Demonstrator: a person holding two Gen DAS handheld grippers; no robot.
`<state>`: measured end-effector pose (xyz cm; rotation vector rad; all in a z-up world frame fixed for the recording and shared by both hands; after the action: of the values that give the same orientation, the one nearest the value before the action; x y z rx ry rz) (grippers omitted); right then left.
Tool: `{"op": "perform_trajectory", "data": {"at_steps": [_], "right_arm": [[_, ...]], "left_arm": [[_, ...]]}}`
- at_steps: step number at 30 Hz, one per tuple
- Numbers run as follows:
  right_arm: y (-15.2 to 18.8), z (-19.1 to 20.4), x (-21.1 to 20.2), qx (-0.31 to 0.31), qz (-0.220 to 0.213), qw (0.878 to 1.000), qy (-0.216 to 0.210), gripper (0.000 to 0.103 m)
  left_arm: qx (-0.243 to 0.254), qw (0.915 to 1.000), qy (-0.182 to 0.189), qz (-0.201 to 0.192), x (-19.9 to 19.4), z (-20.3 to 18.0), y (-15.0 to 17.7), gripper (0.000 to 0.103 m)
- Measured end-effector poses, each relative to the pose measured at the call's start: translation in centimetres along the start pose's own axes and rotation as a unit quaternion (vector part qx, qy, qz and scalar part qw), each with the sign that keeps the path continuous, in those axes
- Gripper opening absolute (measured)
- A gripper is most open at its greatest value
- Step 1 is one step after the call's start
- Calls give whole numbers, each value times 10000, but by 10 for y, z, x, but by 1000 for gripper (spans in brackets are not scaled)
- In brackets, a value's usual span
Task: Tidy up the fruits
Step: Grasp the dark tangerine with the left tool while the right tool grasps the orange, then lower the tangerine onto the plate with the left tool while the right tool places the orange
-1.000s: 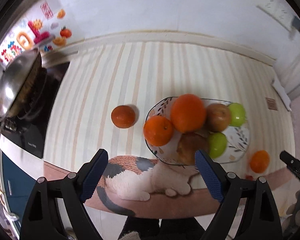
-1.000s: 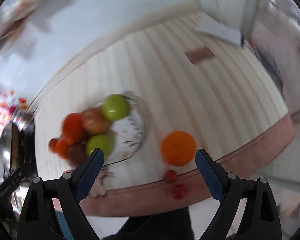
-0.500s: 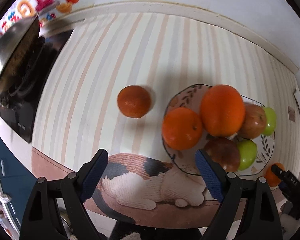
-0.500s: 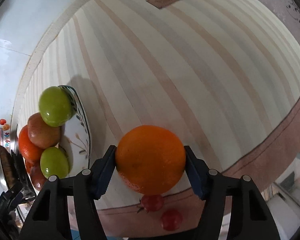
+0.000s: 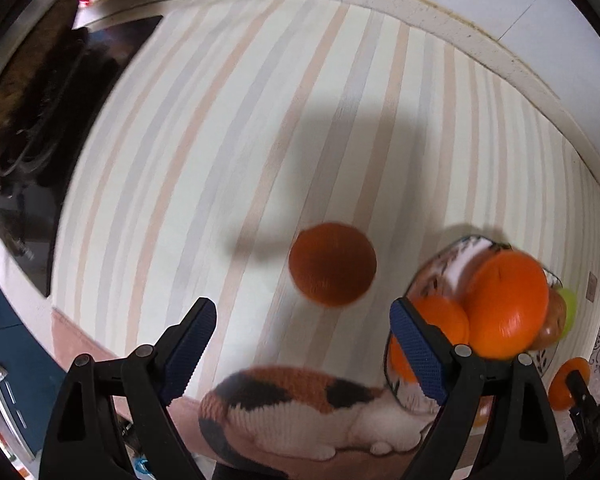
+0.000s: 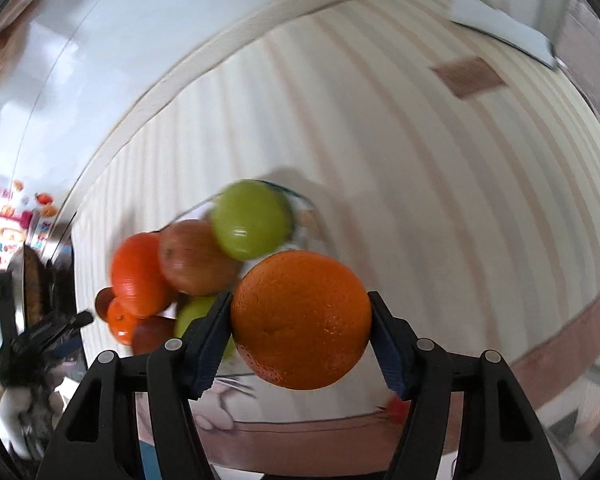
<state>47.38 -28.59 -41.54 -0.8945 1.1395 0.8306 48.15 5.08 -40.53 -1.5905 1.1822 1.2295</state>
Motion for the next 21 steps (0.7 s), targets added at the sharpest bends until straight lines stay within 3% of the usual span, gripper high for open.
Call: {"op": "perform_trajectory", "data": {"at_steps": [6, 7, 10, 18, 21], "right_arm": [[-4, 24, 11, -196, 94, 9998, -32, 68], [-5, 26, 14, -220, 107, 9997, -23, 68], [-2, 24, 16, -277, 129, 9995, 25, 68], [0, 34, 26, -256, 190, 9995, 71, 68], [2, 28, 22, -183, 215, 9996, 19, 68]], "left_arm": [[26, 9989, 25, 461, 43, 4, -17, 89], [-1, 9988, 75, 481, 48, 4, -19, 84], [-45, 9990, 225, 382, 52, 2, -23, 53], [231, 9995, 158, 150, 43, -9, -15, 52], [313, 9987, 403, 27, 23, -22, -15, 52]]}}
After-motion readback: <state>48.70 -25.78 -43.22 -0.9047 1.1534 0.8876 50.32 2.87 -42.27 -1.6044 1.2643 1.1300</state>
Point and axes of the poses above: each gripper's, at about its wrist camera, not at the fingertips, and x roughly the way its jaws point, z to its left, y to its underside, the point moved 10 cm from there along x, roughly the way its jaws point, and after that the axes turned 11 degrees about y, right-handed, at the moved point
